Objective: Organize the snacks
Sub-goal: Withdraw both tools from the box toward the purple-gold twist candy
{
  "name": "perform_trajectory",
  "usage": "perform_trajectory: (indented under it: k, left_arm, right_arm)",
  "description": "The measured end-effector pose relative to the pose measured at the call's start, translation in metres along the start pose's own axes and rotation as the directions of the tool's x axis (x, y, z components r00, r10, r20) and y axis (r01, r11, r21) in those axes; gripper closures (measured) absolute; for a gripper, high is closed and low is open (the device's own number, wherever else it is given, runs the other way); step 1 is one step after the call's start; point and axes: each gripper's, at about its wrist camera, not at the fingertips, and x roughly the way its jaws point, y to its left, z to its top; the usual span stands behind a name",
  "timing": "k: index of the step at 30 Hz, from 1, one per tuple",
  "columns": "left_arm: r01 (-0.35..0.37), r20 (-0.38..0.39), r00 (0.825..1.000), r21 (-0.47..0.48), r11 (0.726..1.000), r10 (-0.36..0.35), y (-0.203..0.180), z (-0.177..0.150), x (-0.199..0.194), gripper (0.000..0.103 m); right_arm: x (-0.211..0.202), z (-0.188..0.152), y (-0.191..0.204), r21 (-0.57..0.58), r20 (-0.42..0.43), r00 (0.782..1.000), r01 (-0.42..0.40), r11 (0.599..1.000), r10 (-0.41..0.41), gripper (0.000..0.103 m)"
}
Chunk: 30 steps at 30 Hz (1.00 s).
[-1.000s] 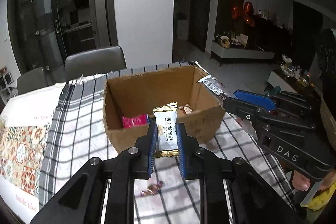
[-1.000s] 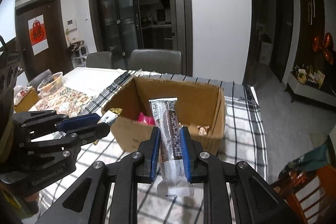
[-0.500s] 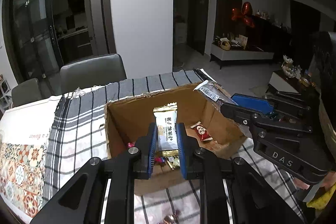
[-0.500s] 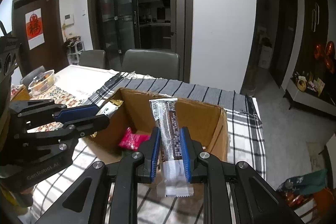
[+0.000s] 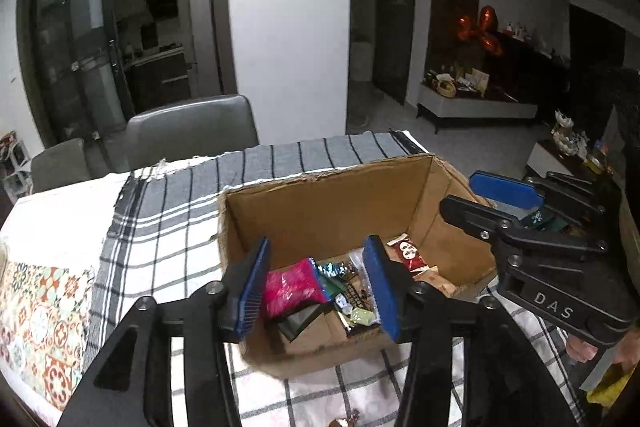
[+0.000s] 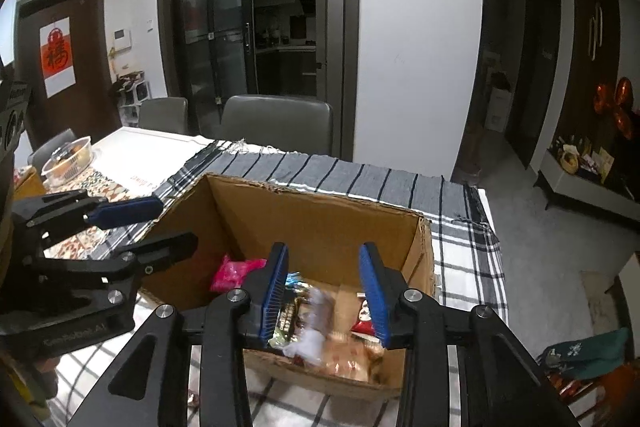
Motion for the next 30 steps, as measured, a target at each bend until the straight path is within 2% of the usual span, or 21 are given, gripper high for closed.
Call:
perform_trajectory:
  k: [5,13,18,30]
  left_arm:
    - [-0.047,0.024,0.999,-0.02,0.999,0.048,0.004,-0.01,-0.025,0.049]
    - [-0.11,0.056,0.992,-0.031,0.993,0.111,0.012,-0.037,-0.066,0.049]
    - [-0.142,0.035,0.989,-0.051,0.989,0.144,0.021,-0.061,-0.075,0.049]
    - [-0.145,-0.083,0.987,-0.117,0.982,0.136,0.035,-0.121,-0.065,0.049]
  right_arm:
    - [-0.017,-0.007,0.015,-0.015,0.017,1.0,-0.017,1.0,0.017,0.065]
    - [-0.034,-0.027,0.048,-0.049,0.003,0.996,-0.093,0.994,0.093,0.065]
    - [-0.033,-0.046,0.069,-0.08,-0.04,0.989,-0.145,0.986,0.143,0.065]
    - [-0.013,-0.086,0.103,-0.138,-0.177,0.961,-0.237,0.962,0.211,0.065]
